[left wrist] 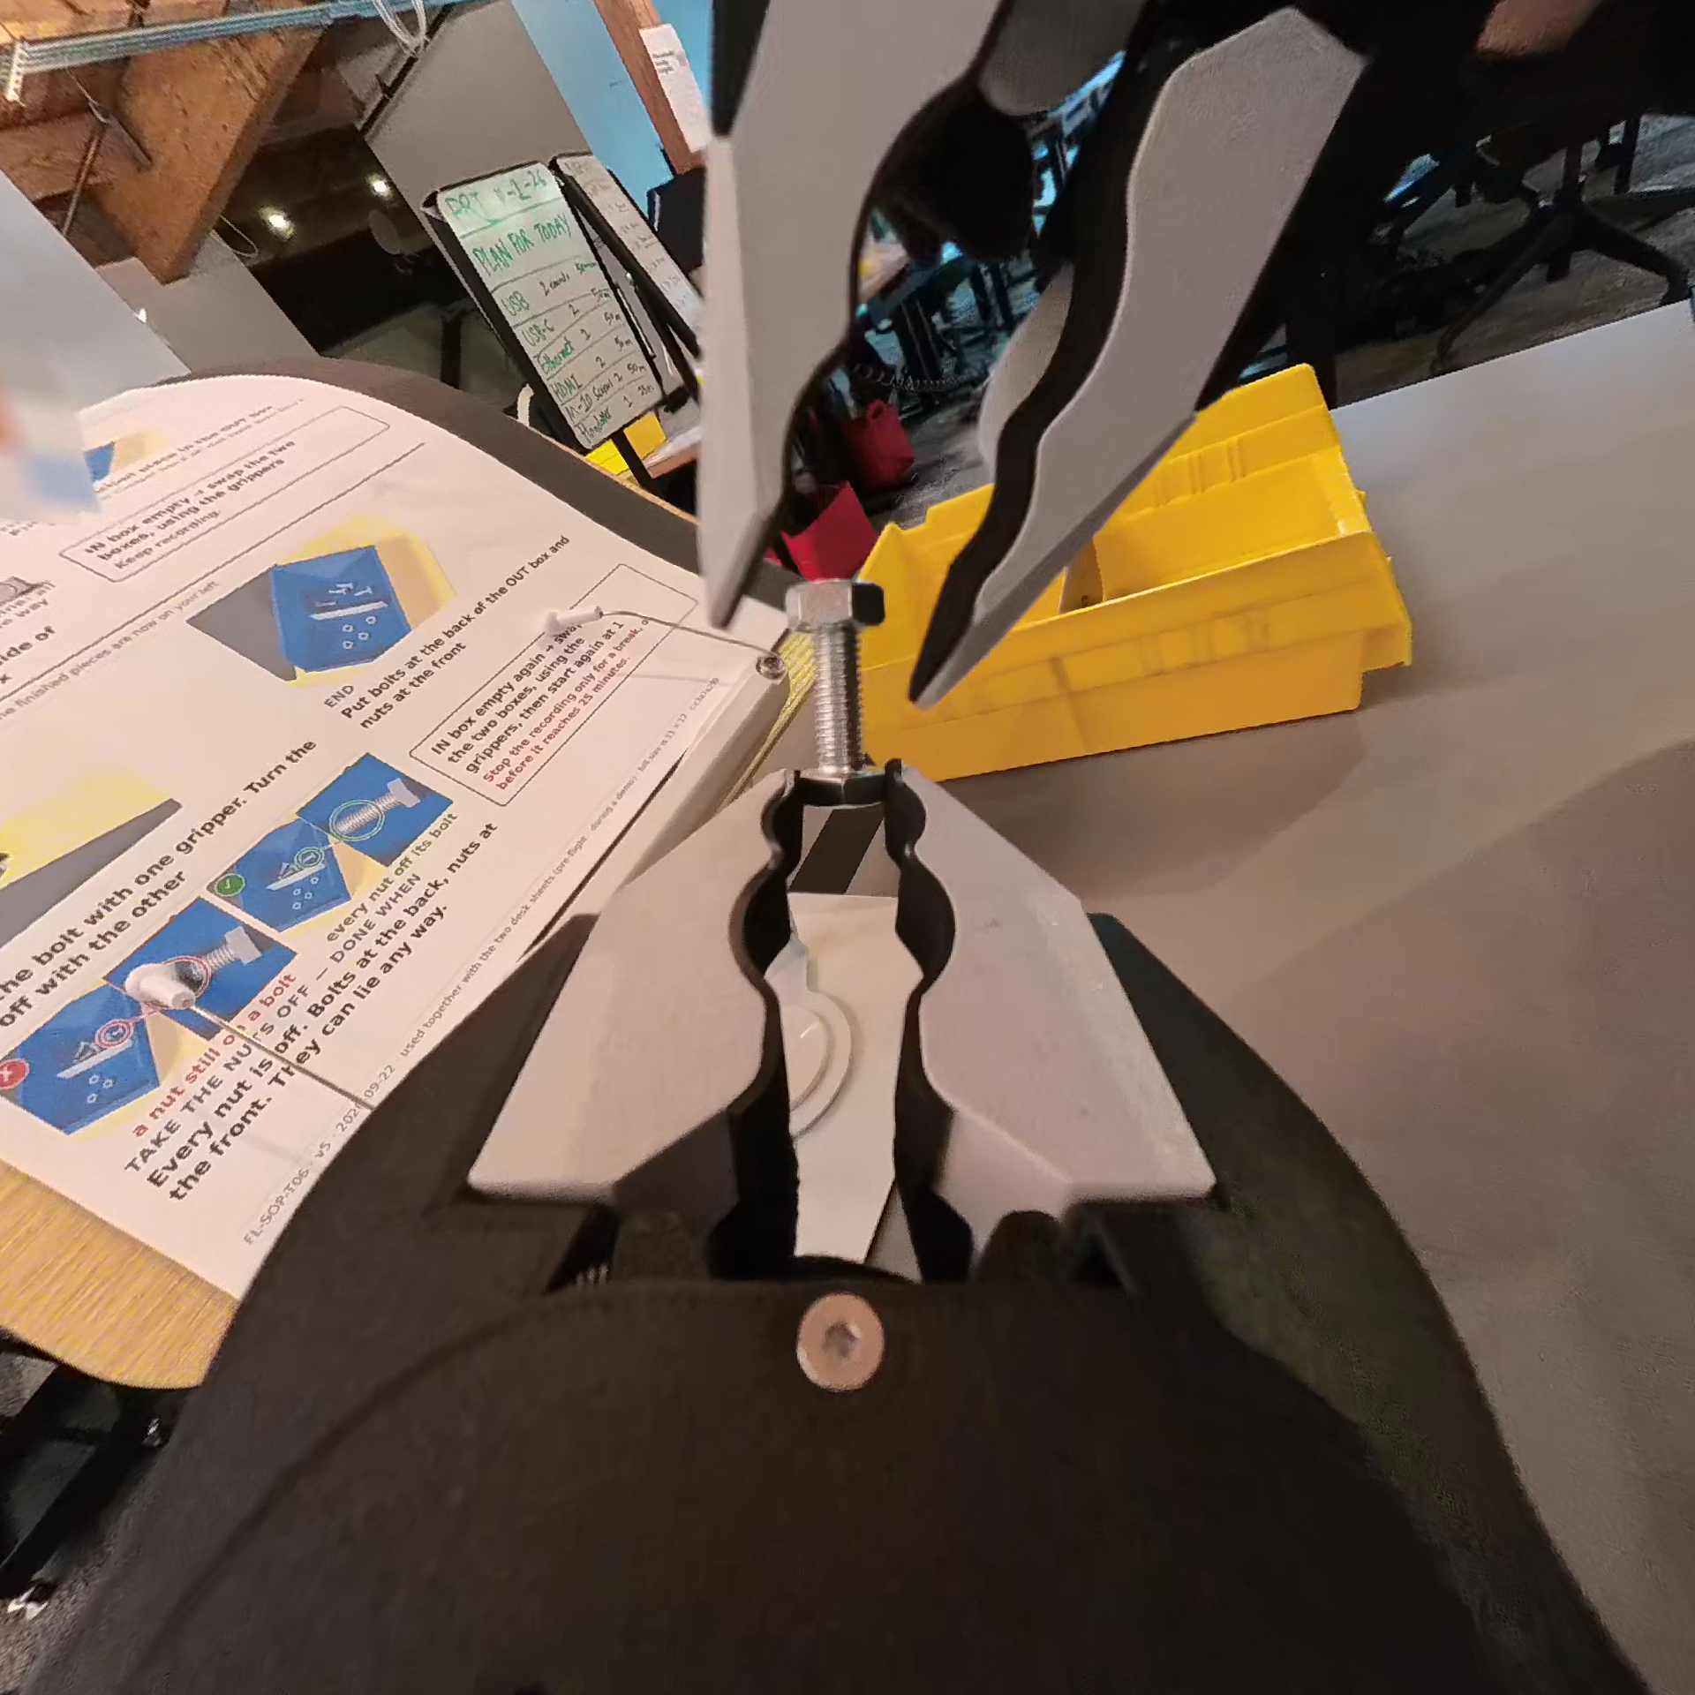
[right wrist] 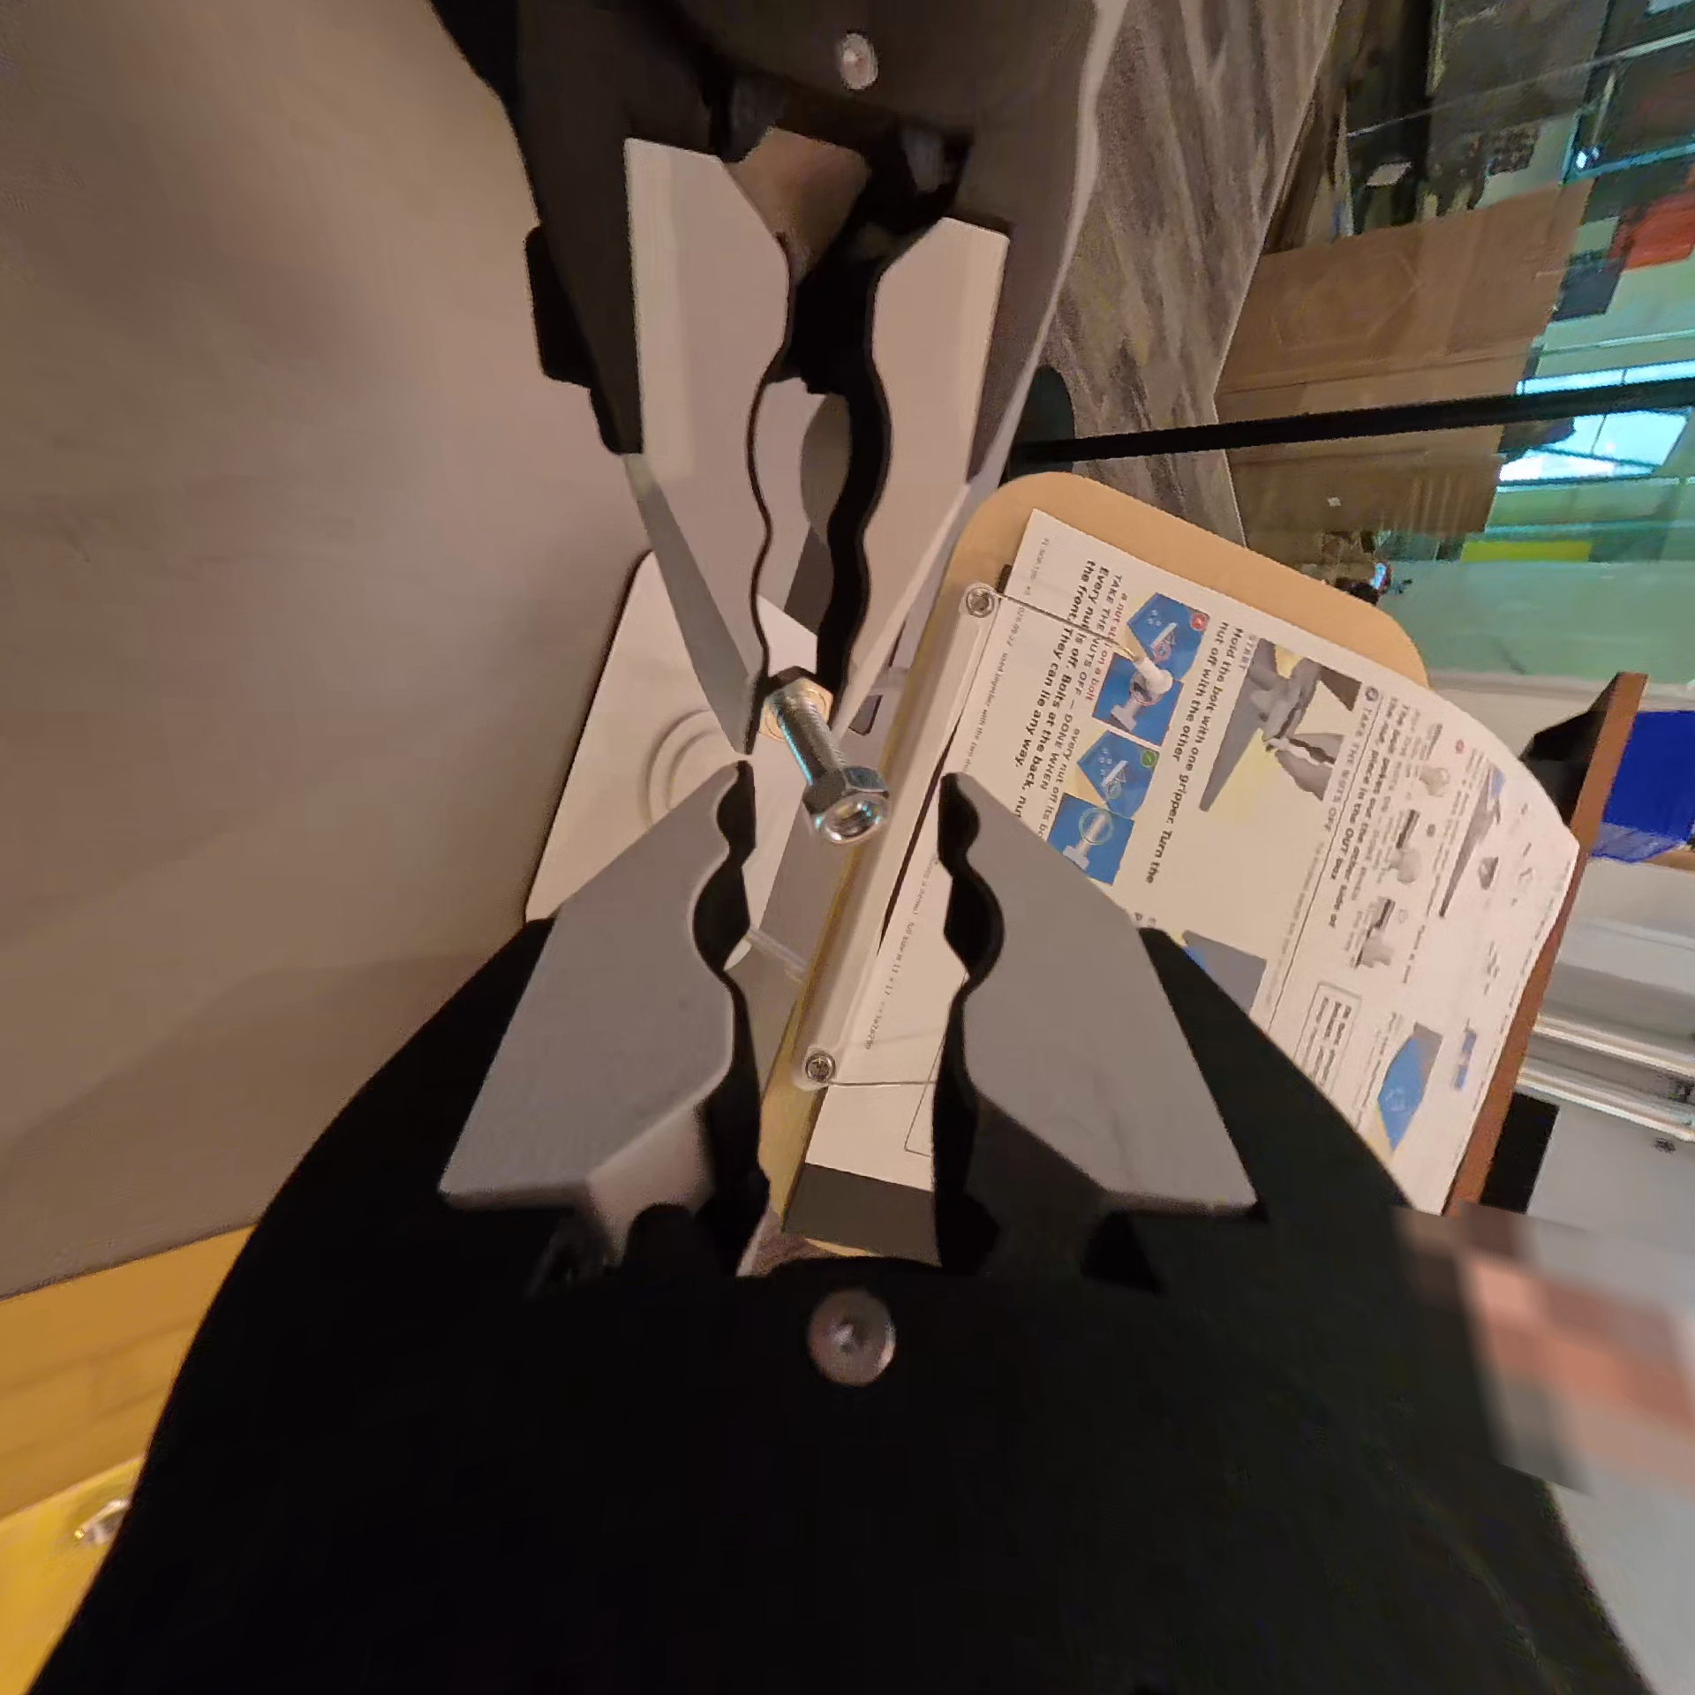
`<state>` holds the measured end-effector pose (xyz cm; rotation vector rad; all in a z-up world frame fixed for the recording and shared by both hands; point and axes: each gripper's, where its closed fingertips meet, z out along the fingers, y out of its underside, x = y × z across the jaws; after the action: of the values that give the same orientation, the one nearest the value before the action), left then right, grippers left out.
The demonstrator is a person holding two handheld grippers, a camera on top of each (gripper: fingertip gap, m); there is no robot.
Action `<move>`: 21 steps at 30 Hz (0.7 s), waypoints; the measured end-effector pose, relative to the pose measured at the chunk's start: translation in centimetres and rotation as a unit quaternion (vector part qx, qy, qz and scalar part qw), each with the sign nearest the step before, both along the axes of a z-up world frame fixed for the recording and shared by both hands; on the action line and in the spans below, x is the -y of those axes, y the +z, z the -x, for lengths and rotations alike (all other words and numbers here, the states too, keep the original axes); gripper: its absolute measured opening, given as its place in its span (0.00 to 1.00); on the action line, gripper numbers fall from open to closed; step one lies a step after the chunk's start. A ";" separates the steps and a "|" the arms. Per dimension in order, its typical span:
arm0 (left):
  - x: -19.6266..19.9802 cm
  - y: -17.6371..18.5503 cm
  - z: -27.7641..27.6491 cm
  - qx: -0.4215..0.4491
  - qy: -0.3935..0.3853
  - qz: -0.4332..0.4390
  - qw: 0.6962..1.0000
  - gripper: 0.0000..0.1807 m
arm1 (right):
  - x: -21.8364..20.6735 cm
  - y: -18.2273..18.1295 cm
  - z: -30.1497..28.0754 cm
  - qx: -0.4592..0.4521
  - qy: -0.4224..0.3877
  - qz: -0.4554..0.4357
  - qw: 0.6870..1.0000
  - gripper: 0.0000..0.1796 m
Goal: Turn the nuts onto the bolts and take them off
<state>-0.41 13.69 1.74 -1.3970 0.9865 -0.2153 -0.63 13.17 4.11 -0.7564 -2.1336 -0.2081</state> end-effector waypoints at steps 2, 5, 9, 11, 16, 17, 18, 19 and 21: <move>0.0 0.0 0.1 -0.001 0.002 -0.001 1.000 0.09 | 0.0 0.5 -0.1 -0.020 -0.011 0.020 1.000 0.21; -0.1 0.1 0.3 0.002 0.005 -0.002 1.000 0.09 | 0.3 1.6 -0.2 -0.071 -0.040 0.112 0.990 0.20; -0.1 0.2 0.3 -0.001 0.010 -0.007 1.000 0.09 | 0.1 2.1 -0.5 -0.133 -0.111 0.311 0.935 0.20; -0.1 0.2 0.2 -0.004 0.011 -0.008 1.000 0.09 | 0.0 1.9 -0.6 -0.149 -0.135 0.384 0.901 0.19; -0.1 0.2 0.1 -0.007 0.010 -0.009 1.000 0.09 | 0.0 0.8 -0.6 -0.146 -0.165 0.461 0.859 0.16; -0.1 0.2 0.1 -0.006 0.010 -0.009 1.000 0.09 | 0.2 0.7 -0.5 -0.144 -0.163 0.465 0.858 0.15; -0.1 0.2 0.1 -0.006 0.010 -0.009 1.000 0.09 | 0.3 0.6 -0.4 -0.142 -0.161 0.466 0.858 0.13; -0.1 0.2 0.1 -0.006 0.010 -0.009 1.000 0.09 | 0.4 0.5 -0.4 -0.139 -0.158 0.465 0.860 0.10; -0.1 0.2 0.2 -0.007 0.012 -0.010 1.000 0.09 | 0.5 0.5 -0.2 -0.136 -0.152 0.455 0.867 0.09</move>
<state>-0.57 13.81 1.96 -1.3935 0.9807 -0.1790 -0.38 12.69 4.60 -1.5539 -1.7585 0.7655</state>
